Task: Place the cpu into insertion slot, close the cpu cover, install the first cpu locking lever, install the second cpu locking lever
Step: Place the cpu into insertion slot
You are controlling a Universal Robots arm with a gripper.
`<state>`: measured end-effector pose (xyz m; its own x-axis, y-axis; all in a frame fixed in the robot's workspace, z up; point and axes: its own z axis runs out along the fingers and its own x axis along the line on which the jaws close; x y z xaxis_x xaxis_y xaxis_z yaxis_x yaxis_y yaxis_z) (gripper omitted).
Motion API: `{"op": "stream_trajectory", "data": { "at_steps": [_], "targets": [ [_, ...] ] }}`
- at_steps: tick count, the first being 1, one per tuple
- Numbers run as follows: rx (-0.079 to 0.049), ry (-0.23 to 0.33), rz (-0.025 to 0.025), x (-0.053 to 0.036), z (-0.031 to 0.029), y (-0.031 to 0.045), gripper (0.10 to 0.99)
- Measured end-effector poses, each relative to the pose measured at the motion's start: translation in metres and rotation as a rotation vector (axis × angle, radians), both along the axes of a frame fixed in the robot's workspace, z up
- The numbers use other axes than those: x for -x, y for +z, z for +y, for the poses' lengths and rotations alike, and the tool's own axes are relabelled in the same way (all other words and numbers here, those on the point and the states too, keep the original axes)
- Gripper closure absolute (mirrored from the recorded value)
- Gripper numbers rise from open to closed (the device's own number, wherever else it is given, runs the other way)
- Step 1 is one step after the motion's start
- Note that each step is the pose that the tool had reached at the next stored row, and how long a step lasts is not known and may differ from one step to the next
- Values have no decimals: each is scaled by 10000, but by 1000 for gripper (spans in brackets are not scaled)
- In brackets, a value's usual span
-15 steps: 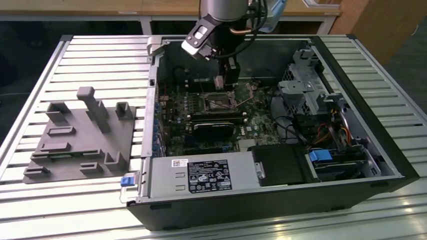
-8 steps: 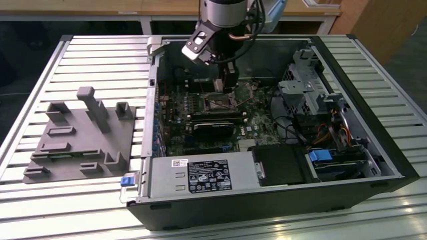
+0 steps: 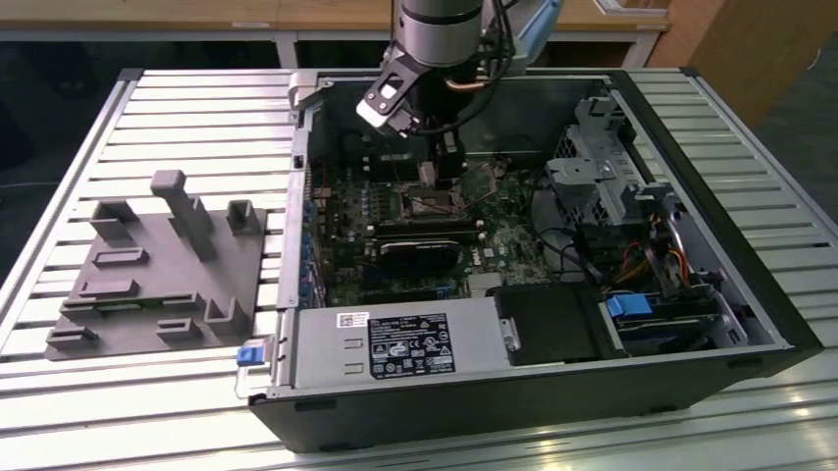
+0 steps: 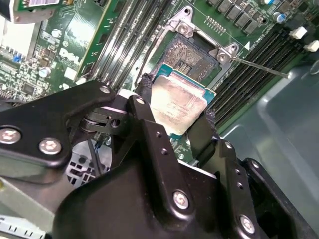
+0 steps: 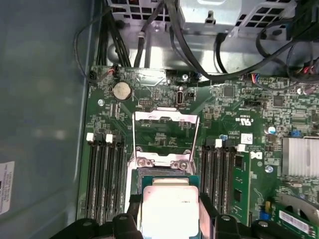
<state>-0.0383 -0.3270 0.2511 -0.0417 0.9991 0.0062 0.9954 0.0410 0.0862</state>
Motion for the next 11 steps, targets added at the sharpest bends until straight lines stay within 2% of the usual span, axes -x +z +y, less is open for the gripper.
{"op": "stream_trajectory", "data": {
  "at_steps": [11],
  "targets": [
    [6, -70, 0, 34, 1, -152, 549]
  ]
}}
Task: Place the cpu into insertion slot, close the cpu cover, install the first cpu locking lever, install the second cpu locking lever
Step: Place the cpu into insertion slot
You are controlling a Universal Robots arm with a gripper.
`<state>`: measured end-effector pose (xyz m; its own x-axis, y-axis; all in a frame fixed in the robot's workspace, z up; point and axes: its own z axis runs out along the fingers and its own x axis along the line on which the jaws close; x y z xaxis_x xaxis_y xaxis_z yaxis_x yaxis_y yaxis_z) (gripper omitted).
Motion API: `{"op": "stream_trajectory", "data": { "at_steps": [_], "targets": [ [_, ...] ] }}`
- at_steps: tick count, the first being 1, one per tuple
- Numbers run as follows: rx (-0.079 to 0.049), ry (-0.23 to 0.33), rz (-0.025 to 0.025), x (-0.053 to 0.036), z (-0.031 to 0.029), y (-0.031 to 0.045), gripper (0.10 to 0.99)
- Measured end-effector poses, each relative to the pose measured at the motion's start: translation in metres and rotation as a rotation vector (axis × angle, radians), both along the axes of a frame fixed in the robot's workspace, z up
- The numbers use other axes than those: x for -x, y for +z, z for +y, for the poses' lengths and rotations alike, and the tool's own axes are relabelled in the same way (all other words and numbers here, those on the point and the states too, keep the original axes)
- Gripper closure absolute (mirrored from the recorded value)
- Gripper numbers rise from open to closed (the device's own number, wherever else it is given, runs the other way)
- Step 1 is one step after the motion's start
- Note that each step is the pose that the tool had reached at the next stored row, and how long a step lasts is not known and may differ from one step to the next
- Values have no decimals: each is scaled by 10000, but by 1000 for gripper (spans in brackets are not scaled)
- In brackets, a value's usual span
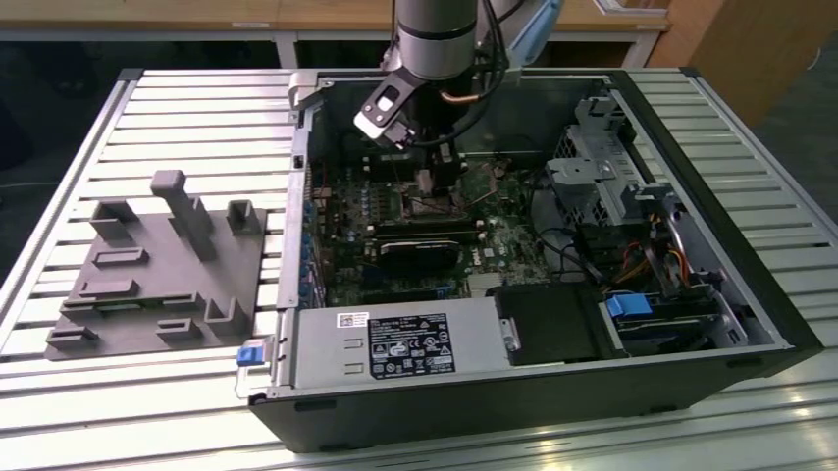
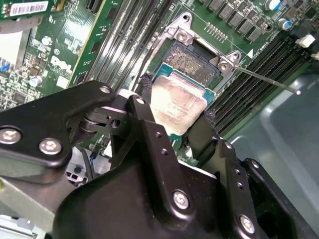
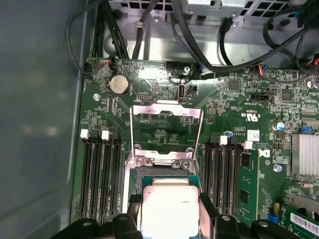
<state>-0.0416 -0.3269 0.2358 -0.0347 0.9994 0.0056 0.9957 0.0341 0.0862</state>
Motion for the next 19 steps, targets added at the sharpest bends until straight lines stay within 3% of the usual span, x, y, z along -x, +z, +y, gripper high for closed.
{"op": "stream_trajectory", "data": {
  "at_steps": [19],
  "targets": [
    [0, -181, -1, 28, 28, -206, 549]
  ]
}}
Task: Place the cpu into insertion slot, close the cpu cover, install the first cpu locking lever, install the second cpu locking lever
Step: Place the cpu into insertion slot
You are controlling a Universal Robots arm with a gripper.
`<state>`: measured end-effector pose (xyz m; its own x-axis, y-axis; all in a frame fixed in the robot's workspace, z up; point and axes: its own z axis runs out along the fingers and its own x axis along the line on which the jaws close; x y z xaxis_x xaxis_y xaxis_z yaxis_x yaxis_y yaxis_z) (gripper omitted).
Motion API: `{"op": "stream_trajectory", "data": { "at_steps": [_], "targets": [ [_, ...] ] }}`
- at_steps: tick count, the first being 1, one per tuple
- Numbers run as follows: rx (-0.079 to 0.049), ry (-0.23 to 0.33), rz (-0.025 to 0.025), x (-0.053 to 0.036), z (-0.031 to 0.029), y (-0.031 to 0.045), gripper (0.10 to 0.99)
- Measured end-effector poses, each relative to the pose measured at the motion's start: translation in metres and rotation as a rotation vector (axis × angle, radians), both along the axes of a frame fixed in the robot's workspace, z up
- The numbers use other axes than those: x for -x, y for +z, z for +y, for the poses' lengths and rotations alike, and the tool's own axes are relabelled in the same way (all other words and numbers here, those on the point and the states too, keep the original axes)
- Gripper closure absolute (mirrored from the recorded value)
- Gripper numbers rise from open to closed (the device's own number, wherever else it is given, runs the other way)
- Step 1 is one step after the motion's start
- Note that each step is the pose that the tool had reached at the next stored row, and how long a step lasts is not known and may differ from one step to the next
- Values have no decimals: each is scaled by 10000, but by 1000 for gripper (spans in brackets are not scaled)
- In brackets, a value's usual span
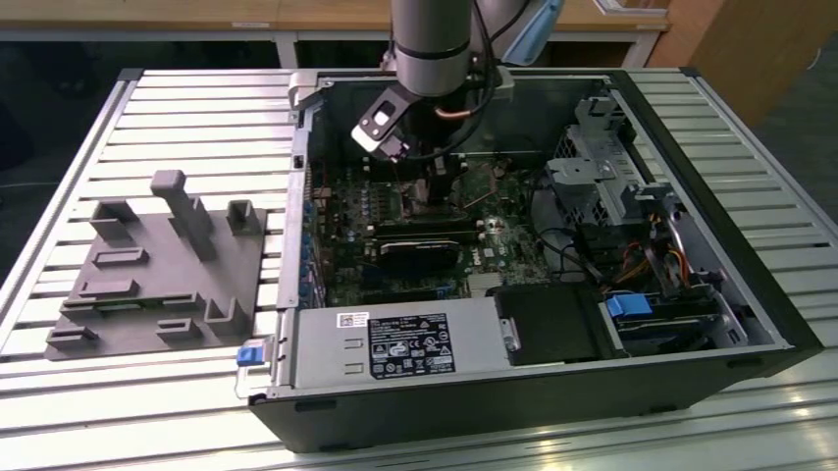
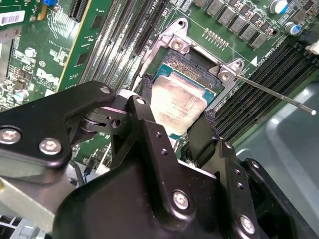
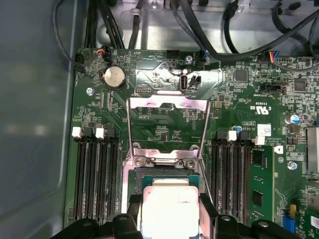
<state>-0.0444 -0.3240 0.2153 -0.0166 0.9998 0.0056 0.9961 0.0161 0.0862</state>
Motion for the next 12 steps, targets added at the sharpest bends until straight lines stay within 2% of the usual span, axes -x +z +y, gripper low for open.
{"op": "stream_trajectory", "data": {
  "at_steps": [12],
  "targets": [
    [18, -162, 0, 11, 15, -87, 549]
  ]
}}
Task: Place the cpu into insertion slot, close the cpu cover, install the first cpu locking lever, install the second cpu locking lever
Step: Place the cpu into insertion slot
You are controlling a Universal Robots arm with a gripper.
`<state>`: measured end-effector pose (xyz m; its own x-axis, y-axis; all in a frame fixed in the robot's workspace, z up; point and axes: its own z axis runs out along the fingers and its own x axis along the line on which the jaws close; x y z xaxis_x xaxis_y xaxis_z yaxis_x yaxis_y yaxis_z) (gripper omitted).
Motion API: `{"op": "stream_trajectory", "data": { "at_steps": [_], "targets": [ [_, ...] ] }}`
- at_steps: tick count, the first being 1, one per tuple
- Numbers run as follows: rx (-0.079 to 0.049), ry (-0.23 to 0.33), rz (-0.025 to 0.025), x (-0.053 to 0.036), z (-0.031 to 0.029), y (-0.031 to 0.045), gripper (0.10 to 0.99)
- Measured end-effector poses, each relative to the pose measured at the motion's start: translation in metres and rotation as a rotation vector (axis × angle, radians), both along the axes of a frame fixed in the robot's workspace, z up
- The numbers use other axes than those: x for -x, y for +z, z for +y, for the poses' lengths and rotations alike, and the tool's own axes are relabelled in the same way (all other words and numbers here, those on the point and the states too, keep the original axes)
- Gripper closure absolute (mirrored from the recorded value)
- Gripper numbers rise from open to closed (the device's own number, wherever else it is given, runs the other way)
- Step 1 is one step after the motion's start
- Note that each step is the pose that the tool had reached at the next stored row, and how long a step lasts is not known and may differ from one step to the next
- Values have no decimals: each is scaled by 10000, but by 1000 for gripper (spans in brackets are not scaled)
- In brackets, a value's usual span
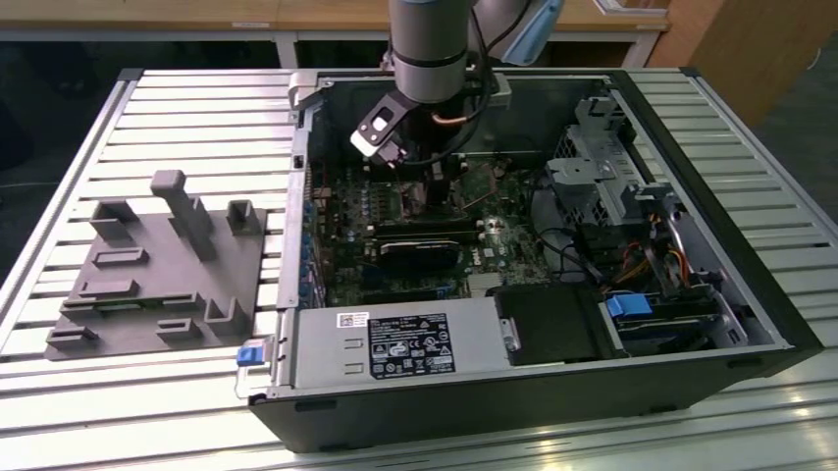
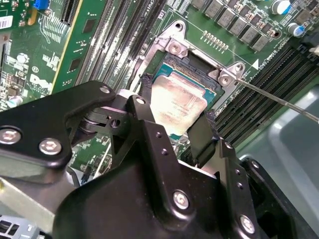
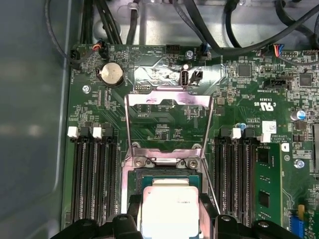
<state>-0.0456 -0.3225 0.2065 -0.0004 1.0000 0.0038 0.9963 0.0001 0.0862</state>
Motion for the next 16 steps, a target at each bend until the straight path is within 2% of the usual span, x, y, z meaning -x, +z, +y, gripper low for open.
{"op": "stream_trajectory", "data": {
  "at_steps": [9, 16],
  "targets": [
    [2, 59, 0, 1, 3, -73, 549],
    [21, 61, 2, 1, 25, -99, 549]
  ]
}}
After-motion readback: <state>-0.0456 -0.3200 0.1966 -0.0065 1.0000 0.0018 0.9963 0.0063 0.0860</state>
